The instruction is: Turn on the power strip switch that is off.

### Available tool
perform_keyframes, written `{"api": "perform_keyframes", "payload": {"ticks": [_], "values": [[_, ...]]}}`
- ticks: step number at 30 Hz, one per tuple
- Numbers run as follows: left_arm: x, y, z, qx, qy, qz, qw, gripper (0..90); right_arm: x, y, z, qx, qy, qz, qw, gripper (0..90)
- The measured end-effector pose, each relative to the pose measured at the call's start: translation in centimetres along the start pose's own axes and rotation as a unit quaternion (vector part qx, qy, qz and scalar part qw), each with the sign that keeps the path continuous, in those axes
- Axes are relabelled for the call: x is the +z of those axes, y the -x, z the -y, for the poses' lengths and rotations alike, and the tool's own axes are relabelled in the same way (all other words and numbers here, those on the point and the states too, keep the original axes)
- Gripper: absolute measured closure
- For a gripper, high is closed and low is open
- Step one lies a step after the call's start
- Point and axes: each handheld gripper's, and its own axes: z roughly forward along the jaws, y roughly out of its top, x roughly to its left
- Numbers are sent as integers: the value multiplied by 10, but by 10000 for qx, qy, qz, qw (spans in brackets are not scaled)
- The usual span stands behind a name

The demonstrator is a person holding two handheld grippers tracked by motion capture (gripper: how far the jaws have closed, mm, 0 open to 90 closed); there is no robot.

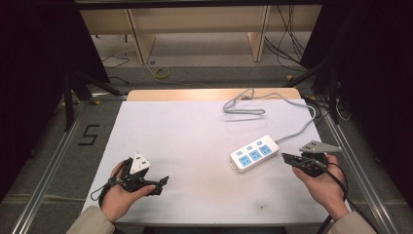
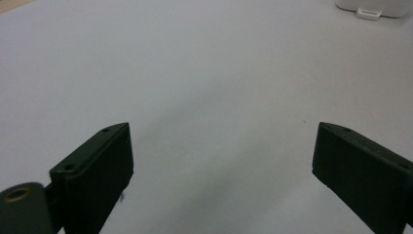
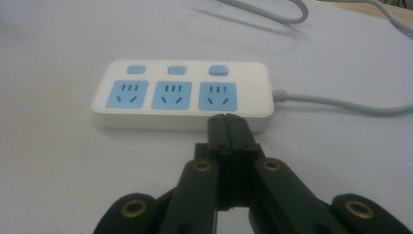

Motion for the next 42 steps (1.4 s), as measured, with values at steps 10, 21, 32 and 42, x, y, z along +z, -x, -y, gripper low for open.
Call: {"api": "perform_keyframes", "payload": {"ticks": [10, 21, 32, 42], "values": [[0, 0, 0, 14, 6, -6, 10000, 79, 7, -1, -6, -19, -66, -41, 10000, 900], [0, 0, 0, -13, 28, -16, 10000, 80, 13, 1, -15, -1, -77, -67, 9999, 900], [0, 0, 0, -3, 31, -18, 10000, 80, 18, 2, -20, -6, -102, -73, 9999, 900], [0, 0, 0, 18, 8, -21, 10000, 80, 23, 3, -25, -11, -134, -73, 9999, 900]]}}
